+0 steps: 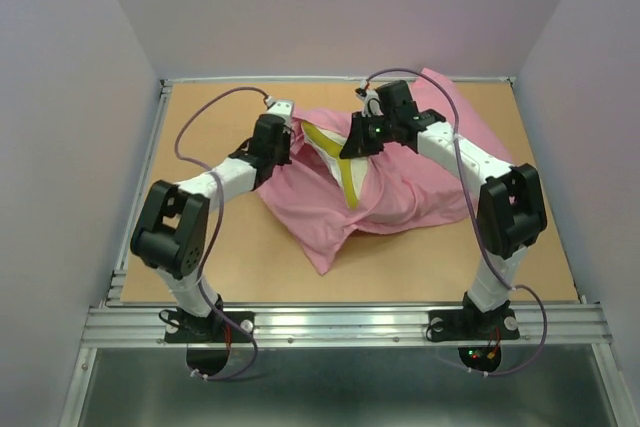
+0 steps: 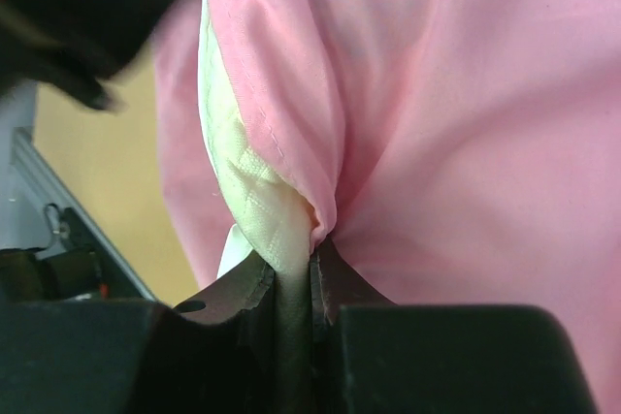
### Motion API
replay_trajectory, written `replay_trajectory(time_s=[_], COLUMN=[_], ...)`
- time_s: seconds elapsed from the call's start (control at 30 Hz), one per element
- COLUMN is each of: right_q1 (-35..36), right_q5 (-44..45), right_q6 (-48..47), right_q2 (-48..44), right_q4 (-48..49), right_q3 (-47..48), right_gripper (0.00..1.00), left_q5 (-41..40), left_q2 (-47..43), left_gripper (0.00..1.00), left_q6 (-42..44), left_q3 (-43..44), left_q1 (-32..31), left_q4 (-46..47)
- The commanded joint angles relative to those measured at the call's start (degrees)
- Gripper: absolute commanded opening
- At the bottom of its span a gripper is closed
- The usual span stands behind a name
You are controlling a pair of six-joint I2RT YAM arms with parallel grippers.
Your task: Put the pillow into the pillowcase
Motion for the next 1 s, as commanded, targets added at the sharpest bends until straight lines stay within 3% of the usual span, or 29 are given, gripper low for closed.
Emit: replay_trajectory(time_s=[0.0,0.13,0.4,0.43,0.5,0.57,0.7,0.97], right_q1=[0.1,0.3,3.4,3.5,3.4,3.4,3.4,3.4], right_q5=[6.6,6.6,5.3,5.5,6.3,5.8,4.5,3.9], right_q6=[-7.3,-11.7,-15.2,-14.9,-14.4,-14.2,-13.7,-13.4], right_q2=[0.5,3.2,6.1,6.2,5.6,4.9,4.2,3.8], right_q4=[1.8,1.8,1.8,1.8,1.8,1.8,1.8,1.6], right_q3=[-4.0,-7.9,-8.9,-8.1,-7.9,-8.1,-8.4,-9.3], right_gripper=[0.0,0.0,0.01,0.01,0.0,0.01,0.01,0.0], left_q5=[7.4,19.5,32.8,32.9,29.2,25.8,25.6,19.7], left_q2=[-11.5,-15.6,-17.9,-17.5,-17.0,-16.0,-11.1,-0.2], left_gripper=[0.0,0.0,0.0,0.08,0.4,0.55,0.56,0.6], left_q6=[3.8,8.3,8.9,9.1,9.2,9.2,8.5,5.8], left_q3=[0.9,5.9,9.0,9.0,7.9,6.3,2.9,7.0], left_q1=[5.9,9.5,9.1,8.6,7.4,6.7,5.0,3.3], left_q4=[-3.5,-6.1,-7.3,-8.7,-10.1,-11.0,-11.2,-9.6])
